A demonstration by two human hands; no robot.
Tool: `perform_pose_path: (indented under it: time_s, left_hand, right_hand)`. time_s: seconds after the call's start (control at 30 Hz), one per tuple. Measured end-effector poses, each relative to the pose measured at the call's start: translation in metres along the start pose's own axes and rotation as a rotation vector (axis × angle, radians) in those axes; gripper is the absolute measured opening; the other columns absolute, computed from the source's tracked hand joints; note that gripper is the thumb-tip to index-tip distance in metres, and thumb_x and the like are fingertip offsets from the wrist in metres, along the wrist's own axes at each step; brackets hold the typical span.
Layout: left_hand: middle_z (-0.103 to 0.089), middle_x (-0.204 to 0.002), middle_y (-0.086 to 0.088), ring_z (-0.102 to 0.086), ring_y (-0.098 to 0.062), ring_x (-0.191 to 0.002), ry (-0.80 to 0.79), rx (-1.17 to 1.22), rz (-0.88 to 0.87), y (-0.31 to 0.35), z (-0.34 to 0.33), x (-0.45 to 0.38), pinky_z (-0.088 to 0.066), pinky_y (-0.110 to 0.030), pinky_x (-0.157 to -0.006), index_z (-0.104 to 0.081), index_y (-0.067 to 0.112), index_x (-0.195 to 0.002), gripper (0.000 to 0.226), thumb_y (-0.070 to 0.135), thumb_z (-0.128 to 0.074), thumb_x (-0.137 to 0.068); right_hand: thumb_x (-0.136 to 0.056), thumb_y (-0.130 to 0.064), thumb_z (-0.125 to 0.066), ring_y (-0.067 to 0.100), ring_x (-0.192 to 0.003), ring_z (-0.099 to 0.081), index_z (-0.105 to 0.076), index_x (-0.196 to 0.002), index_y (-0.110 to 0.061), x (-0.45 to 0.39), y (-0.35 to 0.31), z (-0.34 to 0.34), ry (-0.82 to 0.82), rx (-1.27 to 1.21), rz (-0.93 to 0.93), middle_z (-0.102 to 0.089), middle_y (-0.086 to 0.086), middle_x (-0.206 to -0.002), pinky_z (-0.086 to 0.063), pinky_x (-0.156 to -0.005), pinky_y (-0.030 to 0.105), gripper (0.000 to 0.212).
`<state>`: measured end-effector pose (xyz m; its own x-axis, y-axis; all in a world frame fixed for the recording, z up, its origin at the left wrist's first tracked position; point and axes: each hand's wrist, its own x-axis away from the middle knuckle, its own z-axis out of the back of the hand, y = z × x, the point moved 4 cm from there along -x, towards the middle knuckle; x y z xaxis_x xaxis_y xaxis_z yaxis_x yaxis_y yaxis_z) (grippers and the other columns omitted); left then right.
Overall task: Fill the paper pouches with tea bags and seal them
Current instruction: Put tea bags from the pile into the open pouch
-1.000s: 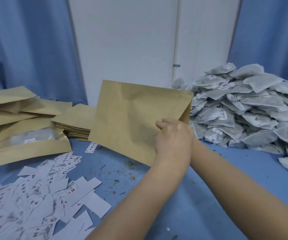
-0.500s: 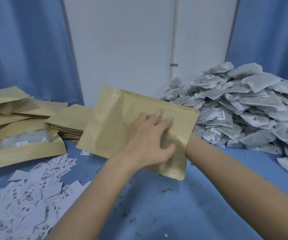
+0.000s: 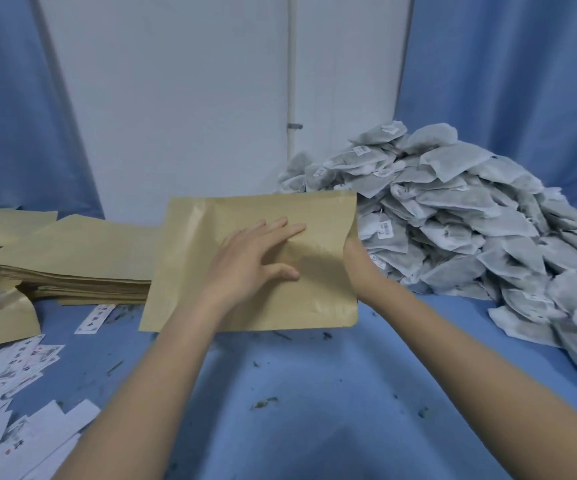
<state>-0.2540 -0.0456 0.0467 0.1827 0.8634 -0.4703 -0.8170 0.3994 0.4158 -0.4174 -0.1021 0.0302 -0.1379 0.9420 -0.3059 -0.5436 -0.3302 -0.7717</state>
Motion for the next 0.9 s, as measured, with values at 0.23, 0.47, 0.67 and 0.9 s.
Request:
perform_pose_path:
  time_s: [0.23, 0.47, 0.67, 0.9]
  left_hand:
    - [-0.061, -0.123, 0.02, -0.043, -0.002, -0.126, 0.071, 0.136, 0.155, -0.044, -0.032, -0.039, -0.03, -0.016, -0.093, -0.053, 0.046, -0.126, 0.053, 0.029, -0.072, -0.08]
    - [-0.045, -0.144, 0.007, -0.037, -0.013, -0.134, 0.034, 0.071, 0.182, -0.068, -0.058, -0.064, -0.027, -0.03, -0.11, -0.05, 0.041, -0.132, 0.063, 0.03, -0.076, -0.075]
    - [-0.052, -0.138, 0.003, -0.039, -0.019, -0.13, 0.074, 0.04, 0.191, -0.075, -0.071, -0.07, -0.027, -0.036, -0.109, -0.054, 0.042, -0.128, 0.061, 0.033, -0.077, -0.073]
    - [-0.05, -0.139, 0.009, -0.042, -0.011, -0.128, 0.091, 0.095, 0.19, -0.081, -0.061, -0.072, -0.029, -0.026, -0.105, -0.055, 0.046, -0.125, 0.06, 0.034, -0.079, -0.07]
  right_hand:
    - [-0.089, -0.022, -0.058, 0.008, -0.085, -0.058, -0.069, -0.107, -0.016, -0.034, 0.086, 0.041, 0.322, 0.153, 0.018, -0.068, 0.002, -0.104, -0.036, -0.07, 0.008, 0.021]
    - [-0.081, -0.058, -0.057, 0.028, -0.11, -0.051, -0.055, -0.122, -0.011, -0.084, 0.125, 0.038, 0.39, 0.294, -0.21, -0.06, 0.009, -0.113, -0.041, -0.087, 0.036, 0.062]
    - [-0.087, -0.026, -0.06, 0.019, -0.081, -0.06, -0.048, -0.134, -0.015, -0.104, 0.117, 0.029, 0.41, 0.075, -0.142, -0.065, 0.008, -0.085, -0.036, -0.071, 0.02, 0.049]
    - [-0.087, -0.005, -0.06, 0.015, -0.066, -0.066, -0.069, -0.105, -0.021, -0.073, 0.125, 0.064, 0.254, -0.678, -0.117, -0.073, 0.0, -0.084, -0.057, -0.068, 0.025, 0.026]
